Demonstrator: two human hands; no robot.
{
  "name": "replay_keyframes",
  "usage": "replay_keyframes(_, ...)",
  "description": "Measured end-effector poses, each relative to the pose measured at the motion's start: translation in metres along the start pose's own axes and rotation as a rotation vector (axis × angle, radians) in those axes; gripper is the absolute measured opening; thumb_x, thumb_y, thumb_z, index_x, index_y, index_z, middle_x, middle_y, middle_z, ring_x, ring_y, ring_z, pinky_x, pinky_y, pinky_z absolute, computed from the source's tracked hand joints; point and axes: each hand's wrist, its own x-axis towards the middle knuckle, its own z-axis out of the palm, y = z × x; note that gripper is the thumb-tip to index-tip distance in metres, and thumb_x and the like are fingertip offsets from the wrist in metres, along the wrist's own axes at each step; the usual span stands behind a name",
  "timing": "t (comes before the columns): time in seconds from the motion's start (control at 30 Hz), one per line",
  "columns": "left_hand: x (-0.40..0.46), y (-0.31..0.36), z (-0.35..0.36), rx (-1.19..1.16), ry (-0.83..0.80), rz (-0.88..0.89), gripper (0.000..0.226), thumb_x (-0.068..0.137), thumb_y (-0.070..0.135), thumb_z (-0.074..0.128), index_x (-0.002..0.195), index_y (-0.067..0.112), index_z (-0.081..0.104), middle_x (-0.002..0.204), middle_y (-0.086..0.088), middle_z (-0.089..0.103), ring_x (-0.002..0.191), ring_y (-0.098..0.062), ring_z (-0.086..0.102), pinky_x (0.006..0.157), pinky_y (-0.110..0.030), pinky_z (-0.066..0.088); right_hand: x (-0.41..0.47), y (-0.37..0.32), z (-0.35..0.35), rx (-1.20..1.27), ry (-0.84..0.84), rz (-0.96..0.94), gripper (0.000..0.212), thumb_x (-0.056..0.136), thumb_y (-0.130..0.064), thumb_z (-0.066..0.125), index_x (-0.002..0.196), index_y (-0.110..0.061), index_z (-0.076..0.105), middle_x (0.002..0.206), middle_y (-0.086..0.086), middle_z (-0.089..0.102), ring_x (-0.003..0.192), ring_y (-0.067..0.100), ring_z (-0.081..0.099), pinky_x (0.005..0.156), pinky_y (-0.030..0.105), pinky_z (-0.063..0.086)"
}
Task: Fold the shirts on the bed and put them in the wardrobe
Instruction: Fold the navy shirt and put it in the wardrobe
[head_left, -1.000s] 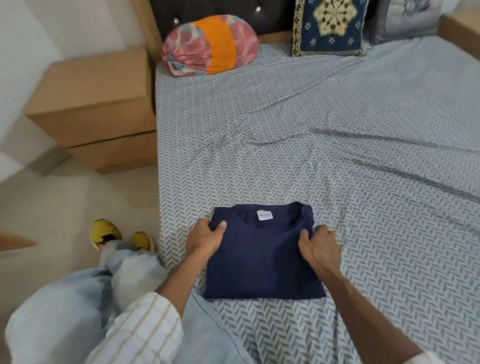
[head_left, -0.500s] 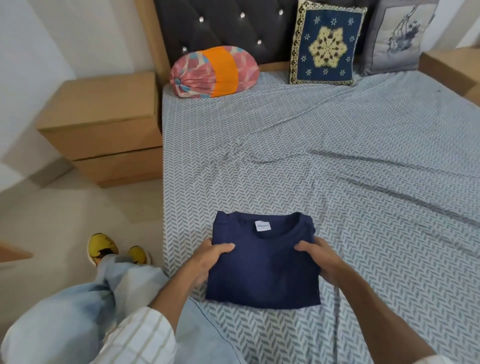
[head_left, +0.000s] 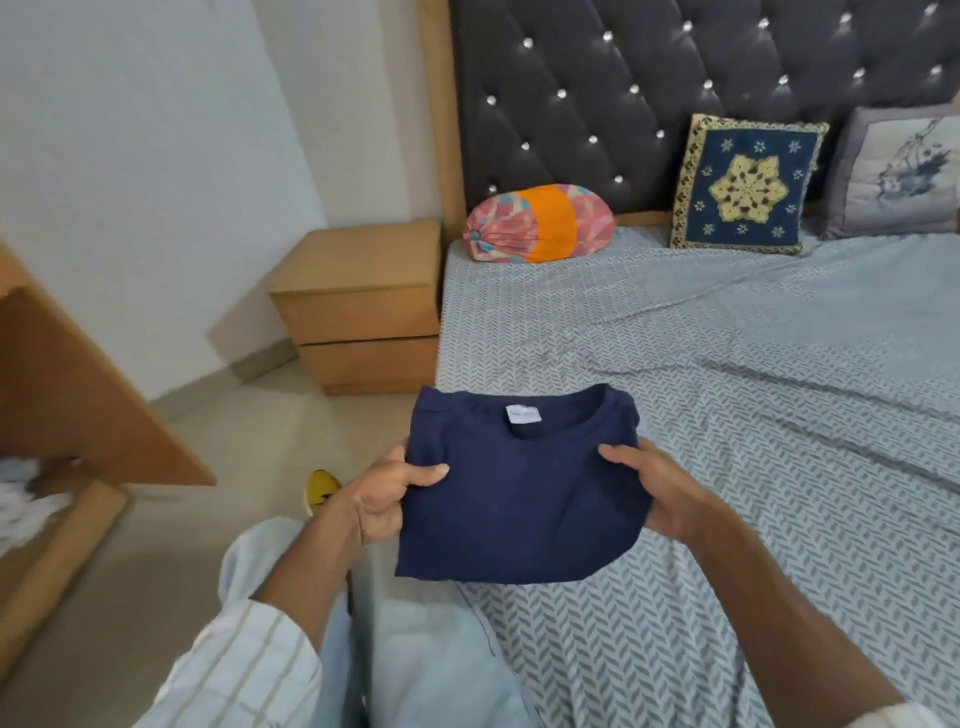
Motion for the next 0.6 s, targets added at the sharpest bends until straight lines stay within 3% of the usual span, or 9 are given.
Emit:
replay_keyframes(0.23,-0.062,0.036,-0.037,-0.003,0.117,0.148,0.049,0.086,-0.006,0.064,0.132,0.009,0.056,0.128,-0.016,0.065,0.105,-0.029,0.069,0.085,-0.041,0.059,0.002,-0.026,0.078,-0.070,-0.139,-0.038,0.033,0.098,-0.011,0.058,0.130,-0.016,0.060,0.122,0.009,0.070,0.114,0.027,0.067,0.099,0.043,0.051)
replay_keyframes(0.33,-0.077,0.051,-0.059,-0.041,0.140,0.192,0.051,0.080,-0.003,0.069,0.127,0.012,0.060,0.124,-0.013,0.068,0.104,-0.028,0.070,0.083,-0.041,0.060,0.013,-0.035,0.112,-0.091,-0.175,-0.042,0.032,0.098,-0.010,0.057,0.130,-0.015,0.061,0.121,0.009,0.071,0.112,0.027,0.067,0.096,0.043,0.052)
replay_keyframes(0.6,-0.073,0.070,-0.133,-0.115,0.263,0.198,0.040,0.089,-0.007,0.055,0.120,0.017,0.062,0.115,-0.009,0.072,0.095,-0.025,0.073,0.072,-0.038,0.061,0.073,-0.035,0.188,-0.160,-0.199,-0.004,0.032,0.100,-0.007,0.053,0.128,-0.020,0.061,0.120,0.007,0.071,0.111,0.024,0.068,0.089,0.038,0.054)
